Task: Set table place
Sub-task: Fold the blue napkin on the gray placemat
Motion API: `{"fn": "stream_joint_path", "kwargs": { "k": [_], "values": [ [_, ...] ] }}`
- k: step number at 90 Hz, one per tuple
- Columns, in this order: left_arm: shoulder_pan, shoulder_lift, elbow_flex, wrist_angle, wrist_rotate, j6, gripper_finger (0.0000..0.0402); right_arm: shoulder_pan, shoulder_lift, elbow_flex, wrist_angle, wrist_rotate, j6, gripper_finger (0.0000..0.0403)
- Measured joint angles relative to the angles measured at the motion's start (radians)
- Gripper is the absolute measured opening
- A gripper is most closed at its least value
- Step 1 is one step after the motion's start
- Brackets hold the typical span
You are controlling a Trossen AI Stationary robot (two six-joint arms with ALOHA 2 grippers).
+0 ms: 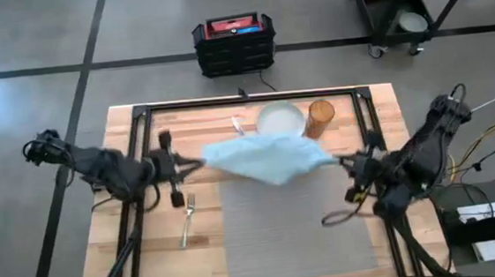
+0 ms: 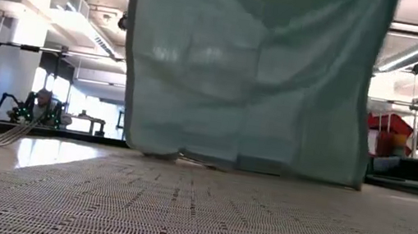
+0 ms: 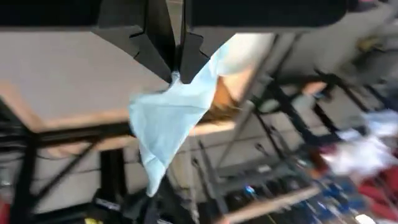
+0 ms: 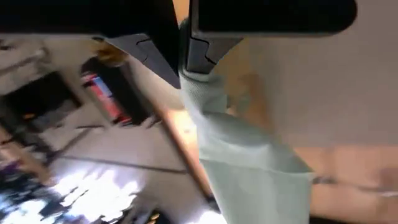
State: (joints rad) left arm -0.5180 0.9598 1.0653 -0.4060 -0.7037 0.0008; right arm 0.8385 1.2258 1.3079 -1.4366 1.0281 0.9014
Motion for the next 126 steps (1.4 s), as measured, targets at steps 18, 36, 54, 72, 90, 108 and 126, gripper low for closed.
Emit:
{"fn": "stream_joint_path", "kwargs": {
  "k": [18,36,54,72,90,108,126],
  "values": [
    [-0.204,0.137,0.0,-0.063,-0.064,-0.232,0.0,0.145,0.128,-0.026,0.011,-0.096,0.203,0.0],
    [-0.325,0.32,-0.001,-0.075,-0.057,-0.48,0.0,0.229,0.314,-0.048,0.091,-0.209,0.356,0.0],
    [-0.37,0.512,-0.001,-0.06,0.036,-0.664,0.0,0.273,0.507,-0.046,0.199,-0.309,0.425,0.0],
    [-0.378,0.649,-0.001,0.02,0.195,-0.771,0.0,0.296,0.636,-0.024,0.253,-0.384,0.474,0.0],
    [-0.378,0.724,0.0,0.067,0.304,-0.8,0.0002,0.297,0.698,-0.021,0.321,-0.52,0.518,0.0001],
    [-0.369,0.732,0.0,0.066,0.314,-0.809,0.0045,0.291,0.694,0.002,0.357,-0.63,0.539,0.0049],
    [-0.345,0.662,0.001,0.063,0.364,-0.826,0.014,0.287,0.609,0.064,0.374,-0.756,0.531,0.0132]
  ]
}}
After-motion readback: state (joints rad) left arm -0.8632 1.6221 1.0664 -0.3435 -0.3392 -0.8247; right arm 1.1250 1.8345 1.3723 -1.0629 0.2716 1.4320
